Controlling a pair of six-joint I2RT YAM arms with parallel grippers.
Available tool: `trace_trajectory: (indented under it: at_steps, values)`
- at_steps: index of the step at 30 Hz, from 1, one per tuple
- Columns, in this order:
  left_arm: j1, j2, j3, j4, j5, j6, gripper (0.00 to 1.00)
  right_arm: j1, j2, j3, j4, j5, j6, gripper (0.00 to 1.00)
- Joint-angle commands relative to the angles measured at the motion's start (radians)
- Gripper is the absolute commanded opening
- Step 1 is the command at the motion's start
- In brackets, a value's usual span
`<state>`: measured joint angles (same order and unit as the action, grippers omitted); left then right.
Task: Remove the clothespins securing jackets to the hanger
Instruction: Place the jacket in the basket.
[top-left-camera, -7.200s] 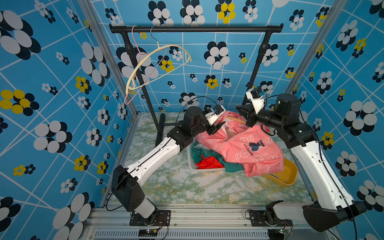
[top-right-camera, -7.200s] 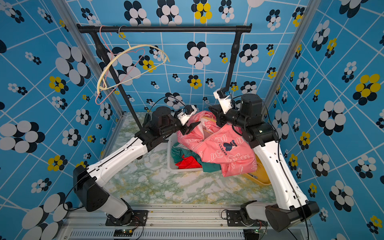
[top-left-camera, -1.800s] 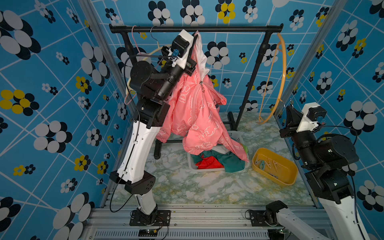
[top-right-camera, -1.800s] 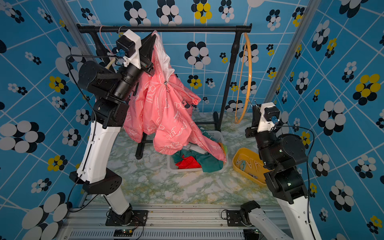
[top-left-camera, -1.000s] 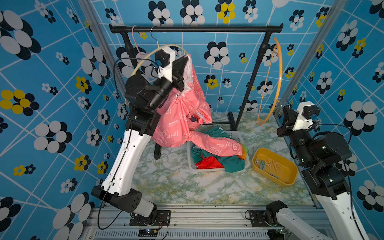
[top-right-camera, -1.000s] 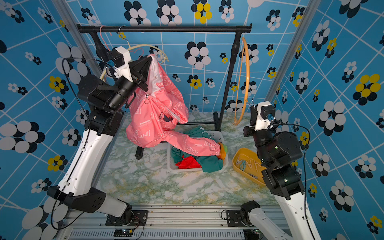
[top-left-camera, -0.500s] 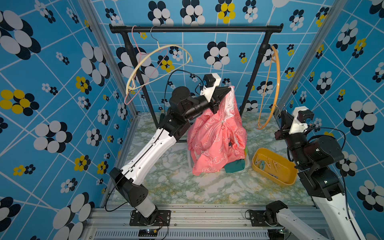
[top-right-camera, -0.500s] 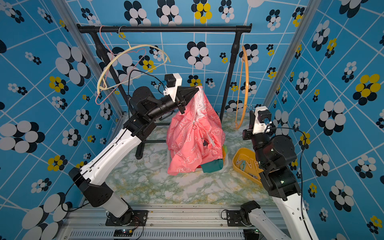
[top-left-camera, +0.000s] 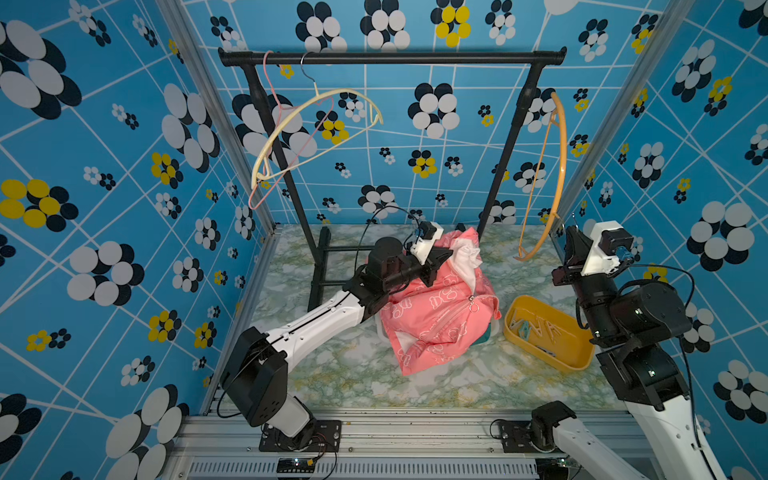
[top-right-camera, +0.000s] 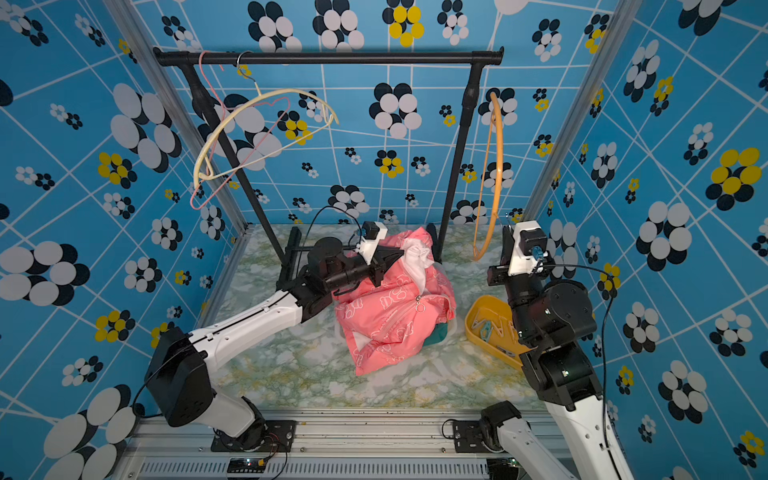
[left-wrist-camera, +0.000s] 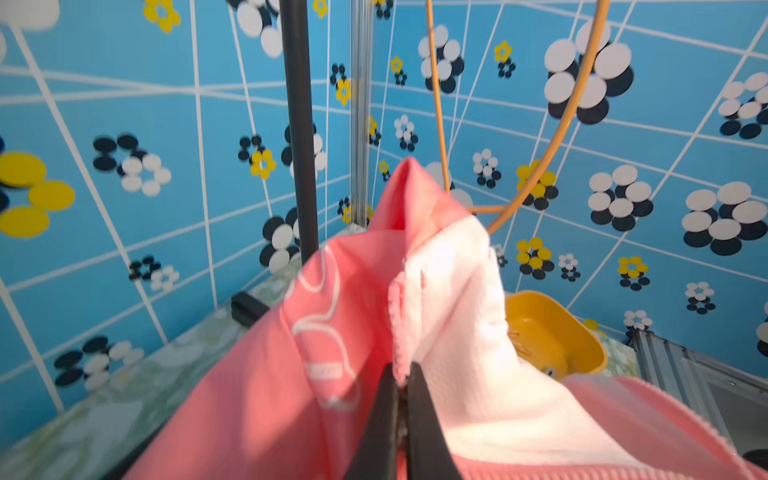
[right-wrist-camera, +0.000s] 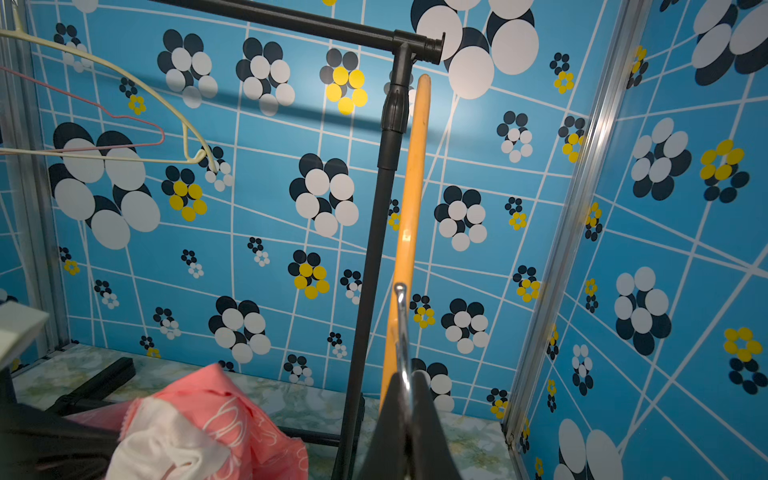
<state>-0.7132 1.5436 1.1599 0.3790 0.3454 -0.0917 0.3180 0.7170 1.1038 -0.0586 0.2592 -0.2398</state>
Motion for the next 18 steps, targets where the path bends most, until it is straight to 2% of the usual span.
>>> trace_trajectory:
  at_steps: [1, 3, 8, 13, 18]
  values:
    - [-0.006, -0.028, -0.048, -0.030, -0.061, -0.047, 0.00, -0.004, 0.020, 0.017, 0.079, -0.014, 0.013, 0.00]
    - [-0.009, 0.012, -0.042, -0.106, -0.051, -0.056, 0.00, -0.004, 0.030, 0.018, 0.080, -0.015, 0.017, 0.00]
    - [-0.005, 0.192, 0.043, -0.259, -0.140, -0.036, 0.00, -0.004, 0.035, 0.018, 0.082, -0.016, 0.027, 0.00]
    - [0.021, 0.393, 0.094, -0.212, -0.086, -0.110, 0.00, -0.004, 0.011, 0.021, 0.066, -0.013, 0.025, 0.00]
    - [0.029, 0.525, 0.080, -0.125, -0.075, -0.183, 0.00, -0.004, -0.016, 0.023, 0.047, -0.008, 0.027, 0.00]
